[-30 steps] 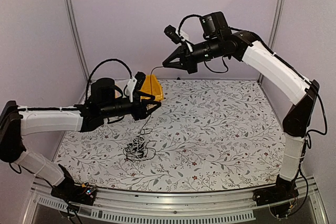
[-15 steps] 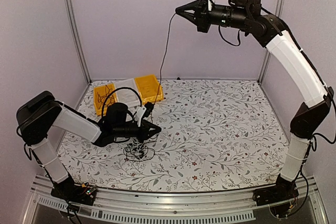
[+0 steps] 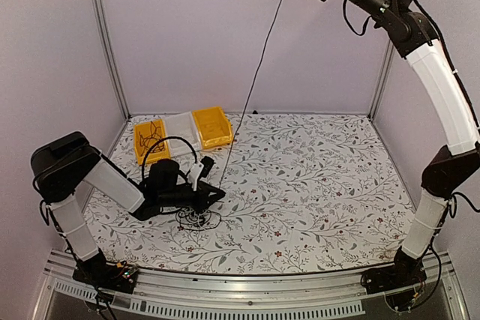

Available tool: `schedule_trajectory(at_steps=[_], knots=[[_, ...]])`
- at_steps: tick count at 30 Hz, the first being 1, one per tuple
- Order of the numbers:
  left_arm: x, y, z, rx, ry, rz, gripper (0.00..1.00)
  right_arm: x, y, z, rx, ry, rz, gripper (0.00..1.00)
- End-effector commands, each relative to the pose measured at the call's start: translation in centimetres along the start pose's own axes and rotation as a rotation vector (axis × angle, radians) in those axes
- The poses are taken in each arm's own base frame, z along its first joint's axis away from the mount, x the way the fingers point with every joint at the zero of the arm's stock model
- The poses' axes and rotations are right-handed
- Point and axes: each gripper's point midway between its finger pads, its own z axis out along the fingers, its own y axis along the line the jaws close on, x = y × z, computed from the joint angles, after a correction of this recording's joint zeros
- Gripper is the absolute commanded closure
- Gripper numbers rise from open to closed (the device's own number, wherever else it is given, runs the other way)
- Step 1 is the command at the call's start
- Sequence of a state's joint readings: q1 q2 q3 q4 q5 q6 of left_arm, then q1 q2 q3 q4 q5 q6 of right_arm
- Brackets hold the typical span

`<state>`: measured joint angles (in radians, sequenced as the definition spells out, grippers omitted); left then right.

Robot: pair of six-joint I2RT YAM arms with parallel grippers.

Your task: Untangle the cables

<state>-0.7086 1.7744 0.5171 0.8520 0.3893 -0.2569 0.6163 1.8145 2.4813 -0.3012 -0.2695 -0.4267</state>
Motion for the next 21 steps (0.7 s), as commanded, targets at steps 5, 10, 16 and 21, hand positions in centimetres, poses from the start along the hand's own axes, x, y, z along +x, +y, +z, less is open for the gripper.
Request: schedule_trajectory(at_steps=[5, 10, 16, 21], knots=[[7.6, 2.2, -2.8, -0.138, 0.243, -0.053, 0.94, -11.1, -7.7, -5.9, 0.311, -0.268, -0.186, 1.00], [4.5, 1.8, -2.9, -0.136, 0.192, -0.013, 1.00, -4.7, -7.6, -4.5, 0.267, -0.102, -0.108, 1.00], [-2.2, 0.5, -2.7, -0.116, 0.065, 0.034, 1.00, 3.9, -8.3, -5.2, 0.255, 0.107, -0.026, 1.00], [-7.9, -0.6, -3.0, -0.117, -0.022, 0.058, 0.79, 10.7, -4.9, -5.8, 0.144, 0.247, 0.035, 1.00]])
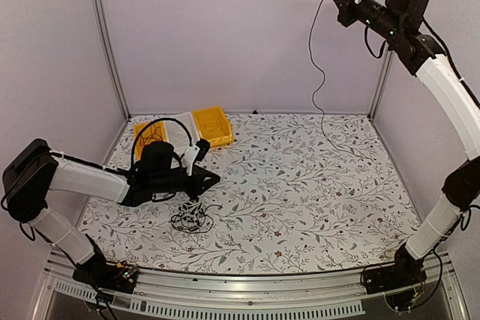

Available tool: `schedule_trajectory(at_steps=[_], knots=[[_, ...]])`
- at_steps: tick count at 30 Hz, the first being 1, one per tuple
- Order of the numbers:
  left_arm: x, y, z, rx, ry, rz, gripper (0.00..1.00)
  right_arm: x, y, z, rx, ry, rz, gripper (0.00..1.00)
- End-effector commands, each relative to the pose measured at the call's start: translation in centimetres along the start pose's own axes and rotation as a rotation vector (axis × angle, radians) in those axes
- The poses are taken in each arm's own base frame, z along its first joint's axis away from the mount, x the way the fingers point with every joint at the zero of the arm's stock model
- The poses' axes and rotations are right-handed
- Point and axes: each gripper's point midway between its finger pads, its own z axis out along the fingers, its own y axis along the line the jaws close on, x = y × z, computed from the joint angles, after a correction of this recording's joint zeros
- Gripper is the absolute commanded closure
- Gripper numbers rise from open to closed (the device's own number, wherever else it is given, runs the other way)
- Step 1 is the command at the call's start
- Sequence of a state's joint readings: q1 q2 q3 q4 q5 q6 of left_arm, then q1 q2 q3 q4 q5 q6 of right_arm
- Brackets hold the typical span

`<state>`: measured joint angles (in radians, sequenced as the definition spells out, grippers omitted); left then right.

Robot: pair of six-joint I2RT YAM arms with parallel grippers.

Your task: Untangle the cables

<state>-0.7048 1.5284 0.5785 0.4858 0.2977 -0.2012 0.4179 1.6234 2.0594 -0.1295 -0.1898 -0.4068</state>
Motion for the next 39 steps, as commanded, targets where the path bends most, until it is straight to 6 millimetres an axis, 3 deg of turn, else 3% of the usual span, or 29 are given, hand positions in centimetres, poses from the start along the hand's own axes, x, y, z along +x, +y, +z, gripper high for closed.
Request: schedule_trajectory(at_steps=[1, 6, 12, 15, 19, 23, 29, 33, 37, 39], knots=[[-5.5, -0.5, -0.6, -0.014, -0.071, 0.025, 0.71, 3.6, 2.6, -1.2, -0.099, 0.089, 0.056, 1.00], [-11.4, -1.9, -0.9, 0.000, -0.164, 0.057, 0.44, 5.9, 5.1, -1.6, -0.204, 0.145, 0.119, 1.00], [-18.2, -5.0, 0.0, 0.078, -0.290, 0.165, 0.39, 5.1, 7.8, -2.0, -0.340, 0.129, 0.179, 1.00], [-20.0, -6.3, 1.3, 0.115, -0.335, 0.214, 0.38, 3.9, 8.9, -2.0, -0.382, 0.109, 0.197, 1.00], [-20.2, -8.2, 5.0, 0.190, -0.314, 0.281, 0.41, 2.2, 10.0, -1.7, -0.415, 0.075, 0.199, 1.00], [-20.1, -9.9, 7.2, 0.258, -0.301, 0.341, 0.43, 0.6, 10.0, -1.4, -0.426, 0.046, 0.203, 1.00], [-19.2, -10.1, 8.1, 0.294, -0.286, 0.316, 0.52, -0.1, 9.9, -1.2, -0.427, 0.030, 0.204, 1.00], [-18.9, -9.8, 7.9, 0.292, -0.286, 0.310, 0.69, 0.1, 10.0, -1.0, -0.429, 0.034, 0.206, 1.00], [-19.2, -9.5, 7.5, 0.275, -0.292, 0.298, 0.72, 0.4, 10.1, -0.9, -0.429, 0.040, 0.208, 1.00], [-19.0, -9.5, 7.4, 0.274, -0.289, 0.298, 0.83, 0.6, 10.1, -0.8, -0.427, 0.046, 0.209, 1.00]])
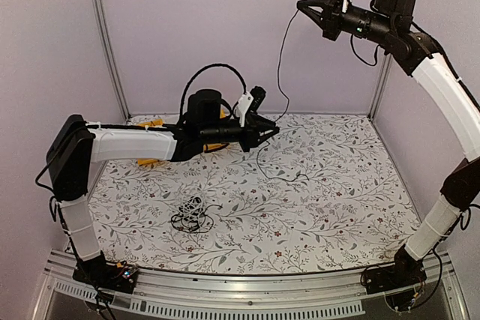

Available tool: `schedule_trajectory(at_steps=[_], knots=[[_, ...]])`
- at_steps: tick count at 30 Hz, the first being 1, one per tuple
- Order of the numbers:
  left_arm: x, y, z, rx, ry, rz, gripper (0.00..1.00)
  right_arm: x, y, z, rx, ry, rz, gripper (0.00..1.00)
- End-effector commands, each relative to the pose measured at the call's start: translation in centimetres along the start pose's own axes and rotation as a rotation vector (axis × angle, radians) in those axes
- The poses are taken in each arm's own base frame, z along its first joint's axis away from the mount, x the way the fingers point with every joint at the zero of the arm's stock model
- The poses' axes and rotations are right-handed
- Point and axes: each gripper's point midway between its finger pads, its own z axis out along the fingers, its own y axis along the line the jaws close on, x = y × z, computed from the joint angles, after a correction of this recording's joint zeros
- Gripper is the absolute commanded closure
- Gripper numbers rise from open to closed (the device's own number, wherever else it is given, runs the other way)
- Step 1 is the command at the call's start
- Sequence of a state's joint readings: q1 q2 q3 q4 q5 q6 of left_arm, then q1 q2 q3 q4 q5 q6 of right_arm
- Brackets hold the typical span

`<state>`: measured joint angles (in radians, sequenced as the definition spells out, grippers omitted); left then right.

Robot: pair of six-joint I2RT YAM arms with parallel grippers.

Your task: Untangle the cables

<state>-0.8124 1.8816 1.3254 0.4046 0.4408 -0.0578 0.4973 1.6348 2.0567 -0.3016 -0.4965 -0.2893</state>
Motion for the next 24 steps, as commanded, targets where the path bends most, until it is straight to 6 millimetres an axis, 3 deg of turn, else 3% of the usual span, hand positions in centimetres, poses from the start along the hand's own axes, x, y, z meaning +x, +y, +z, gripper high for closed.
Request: schedule_trajectory(at_steps=[1, 5, 7, 12, 15, 19, 24], knots=[[-1.0, -0.2, -0.8, -0.004, -0.024, 0.016, 0.88, 0.0, 0.2, 0.2, -0.007, 0.004, 0.014, 1.00], [-1.4, 0.0, -1.7, -0.029, -0.014, 0.024, 0.99, 1.5, -0.2, 0.4, 0.027, 0.036, 0.022, 1.00], [-1.6, 0.5, -2.8, -0.048, -0.014, 0.020, 1.00, 3.7, -1.2, 0.5, 0.091, 0.080, 0.034, 1.00], [-5.1, 4.2, -7.0, -0.144, -0.077, -0.057, 1.00, 12.3, -2.0, -0.6, 0.146, 0.246, 0.165, 1.00], [-7.8, 7.2, -9.7, -0.198, -0.120, -0.113, 1.00, 18.5, -0.7, -1.8, 0.148, 0.371, 0.257, 1.00], [-9.8, 10.0, -11.7, -0.194, -0.127, -0.172, 1.00, 26.3, 3.1, -3.5, 0.092, 0.532, 0.417, 1.00], [-12.2, 12.2, -13.3, -0.207, -0.195, -0.187, 1.00, 29.6, 5.7, -4.2, 0.028, 0.587, 0.530, 1.00]])
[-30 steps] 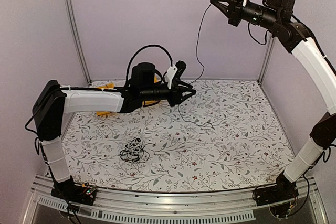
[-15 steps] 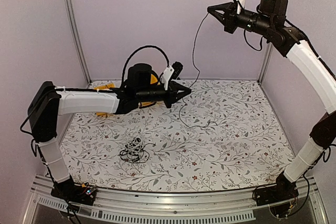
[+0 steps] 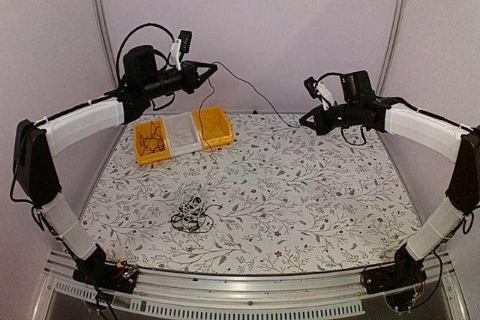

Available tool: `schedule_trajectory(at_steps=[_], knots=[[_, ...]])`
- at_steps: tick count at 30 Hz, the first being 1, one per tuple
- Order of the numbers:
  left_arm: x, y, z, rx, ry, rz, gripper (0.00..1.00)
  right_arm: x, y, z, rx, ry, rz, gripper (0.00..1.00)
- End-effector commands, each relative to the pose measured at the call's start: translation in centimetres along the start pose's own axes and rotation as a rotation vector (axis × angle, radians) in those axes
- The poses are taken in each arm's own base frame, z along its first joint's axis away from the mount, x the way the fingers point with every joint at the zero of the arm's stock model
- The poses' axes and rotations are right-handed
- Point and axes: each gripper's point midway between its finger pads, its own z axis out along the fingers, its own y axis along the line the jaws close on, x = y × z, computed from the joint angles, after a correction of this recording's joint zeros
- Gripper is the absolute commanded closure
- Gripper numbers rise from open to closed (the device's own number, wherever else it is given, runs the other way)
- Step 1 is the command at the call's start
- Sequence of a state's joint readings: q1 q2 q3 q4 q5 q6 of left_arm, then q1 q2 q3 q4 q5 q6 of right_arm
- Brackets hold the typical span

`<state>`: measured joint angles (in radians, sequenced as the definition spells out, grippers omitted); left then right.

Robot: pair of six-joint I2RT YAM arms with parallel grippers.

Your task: Untangle the cables

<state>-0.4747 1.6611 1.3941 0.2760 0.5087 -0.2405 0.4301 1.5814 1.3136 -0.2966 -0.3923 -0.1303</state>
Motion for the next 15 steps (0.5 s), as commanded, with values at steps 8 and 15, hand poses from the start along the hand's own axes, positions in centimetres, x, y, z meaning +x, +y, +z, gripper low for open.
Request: schedule_trajectory(at_steps=[8, 15], knots=[[-6.2, 3.9, -0.4, -0.086, -0.150, -0.015, 1.00, 1.5, 1.8, 1.2, -0.118, 0.018, 0.082, 1.00], [-8.4, 5.8, -0.3, -0.101, -0.195, -0.028, 1.00, -2.7, 2.0, 1.5, -0.164, -0.069, 0.074, 0.91]])
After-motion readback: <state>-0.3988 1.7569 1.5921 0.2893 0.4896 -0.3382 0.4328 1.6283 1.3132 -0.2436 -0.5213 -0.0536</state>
